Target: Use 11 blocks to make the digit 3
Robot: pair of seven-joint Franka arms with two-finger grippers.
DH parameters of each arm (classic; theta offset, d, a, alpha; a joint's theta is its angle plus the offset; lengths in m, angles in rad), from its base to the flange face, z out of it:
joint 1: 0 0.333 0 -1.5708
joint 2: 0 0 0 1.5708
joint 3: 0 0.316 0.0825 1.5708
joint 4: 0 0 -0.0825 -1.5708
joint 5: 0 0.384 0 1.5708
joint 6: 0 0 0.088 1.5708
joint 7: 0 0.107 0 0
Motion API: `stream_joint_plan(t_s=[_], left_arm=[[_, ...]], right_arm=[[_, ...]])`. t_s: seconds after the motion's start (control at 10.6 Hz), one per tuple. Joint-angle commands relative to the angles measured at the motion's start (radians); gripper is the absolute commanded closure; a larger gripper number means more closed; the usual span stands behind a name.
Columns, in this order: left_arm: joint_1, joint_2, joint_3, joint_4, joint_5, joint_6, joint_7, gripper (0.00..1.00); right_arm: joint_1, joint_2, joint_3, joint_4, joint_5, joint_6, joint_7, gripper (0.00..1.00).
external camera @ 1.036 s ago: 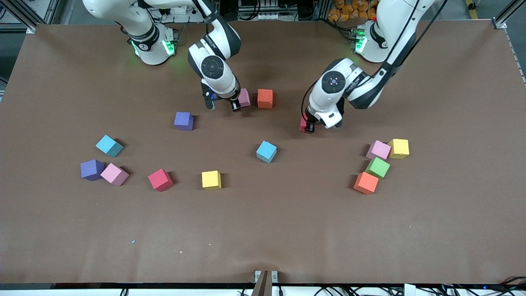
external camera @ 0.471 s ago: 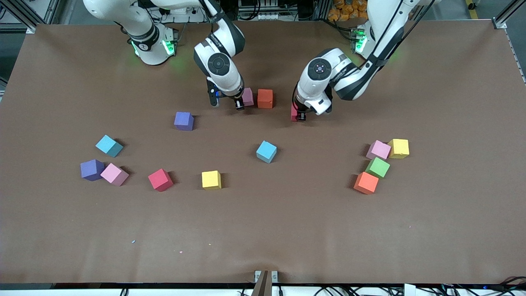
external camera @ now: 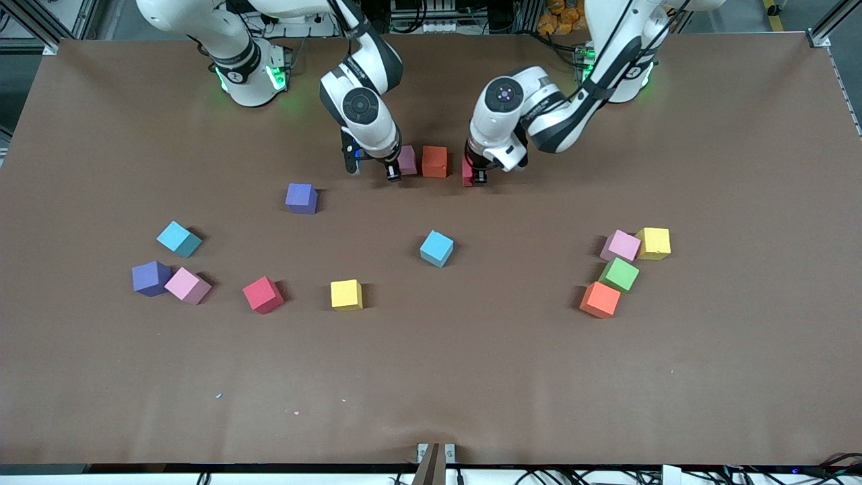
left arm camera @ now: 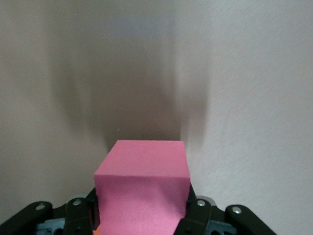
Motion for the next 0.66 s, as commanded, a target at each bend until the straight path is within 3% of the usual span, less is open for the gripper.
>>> stream_joint_plan(t_s=[0.0,0.57], left_arm=[[-0.017,-0.008,0.000,-0.015,0.022,0.020,-0.037,1.00],[-0.038,0.012,0.002,-0.012,0.022,0.072,-0.046,1.00]], right_arm=[[0.018,0.023,-0.004,0.020,0.013,0.024,0.041,0.65],[0.038,0.043,-0.004,0.047,0.013,0.024,0.083,0.65]])
